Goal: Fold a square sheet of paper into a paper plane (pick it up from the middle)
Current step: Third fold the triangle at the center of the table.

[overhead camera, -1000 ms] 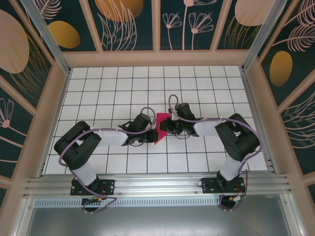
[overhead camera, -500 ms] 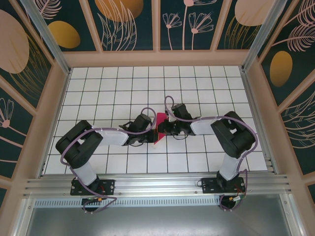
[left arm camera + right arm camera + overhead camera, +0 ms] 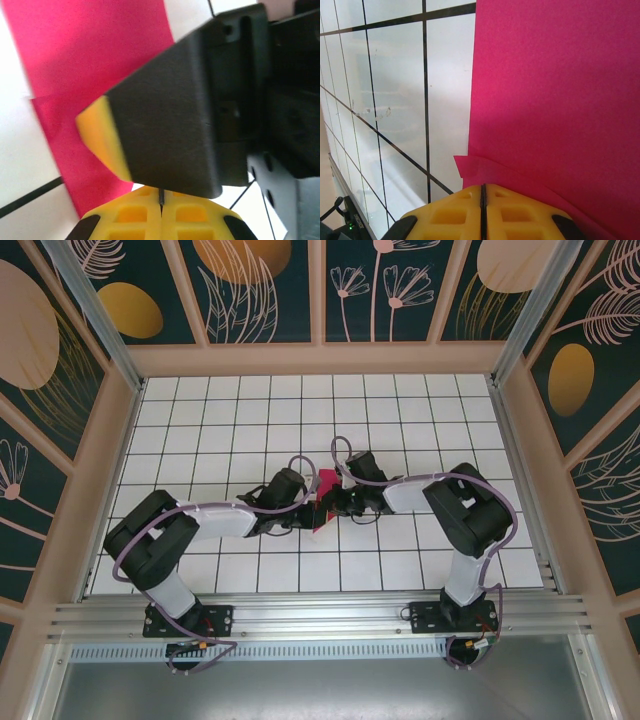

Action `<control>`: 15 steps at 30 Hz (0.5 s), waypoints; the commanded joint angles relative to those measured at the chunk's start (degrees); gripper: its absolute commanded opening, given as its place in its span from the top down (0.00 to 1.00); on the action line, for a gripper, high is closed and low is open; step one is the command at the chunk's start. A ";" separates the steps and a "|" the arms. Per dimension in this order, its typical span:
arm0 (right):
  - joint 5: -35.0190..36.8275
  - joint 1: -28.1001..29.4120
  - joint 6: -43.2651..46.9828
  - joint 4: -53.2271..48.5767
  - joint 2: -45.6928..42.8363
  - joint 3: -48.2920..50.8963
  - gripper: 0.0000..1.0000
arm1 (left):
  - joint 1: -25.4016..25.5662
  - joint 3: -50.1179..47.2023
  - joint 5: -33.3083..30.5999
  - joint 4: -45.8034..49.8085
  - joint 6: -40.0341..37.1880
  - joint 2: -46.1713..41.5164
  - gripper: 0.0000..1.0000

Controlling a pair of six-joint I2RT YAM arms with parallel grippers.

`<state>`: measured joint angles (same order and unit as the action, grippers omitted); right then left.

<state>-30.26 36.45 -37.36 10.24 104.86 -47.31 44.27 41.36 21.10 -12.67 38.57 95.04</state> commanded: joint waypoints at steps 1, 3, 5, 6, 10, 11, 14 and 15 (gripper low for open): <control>2.64 0.09 1.33 -1.64 1.83 0.86 0.88 | 0.20 1.23 4.10 -1.59 -0.99 0.42 0.93; 2.51 0.09 1.15 -1.41 2.02 0.73 0.88 | 0.20 1.69 4.29 -0.01 -1.03 2.31 0.93; 2.40 0.07 1.07 -1.23 2.25 0.74 0.88 | 0.20 1.28 4.40 0.32 -0.74 2.78 0.94; 2.44 0.09 1.07 -1.19 2.36 0.86 0.88 | 0.20 0.81 3.86 0.15 -0.37 4.41 0.94; 2.40 0.05 1.07 -1.17 2.37 0.98 0.88 | 0.18 -0.66 1.83 0.17 -0.14 4.69 0.95; 2.40 0.04 1.19 -1.18 2.31 0.98 0.88 | 0.17 -0.67 1.14 0.62 -0.07 4.94 0.95; 2.40 0.10 1.31 -1.25 2.35 1.04 0.88 | 0.20 -0.66 -1.70 2.69 0.31 5.92 0.97; 2.47 0.07 1.37 -1.29 2.38 1.00 0.88 | 0.18 -0.86 -2.59 3.28 0.71 5.94 0.97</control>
<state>-30.26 36.45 -37.36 10.26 104.86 -47.31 44.27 41.19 22.04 -12.43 38.74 99.70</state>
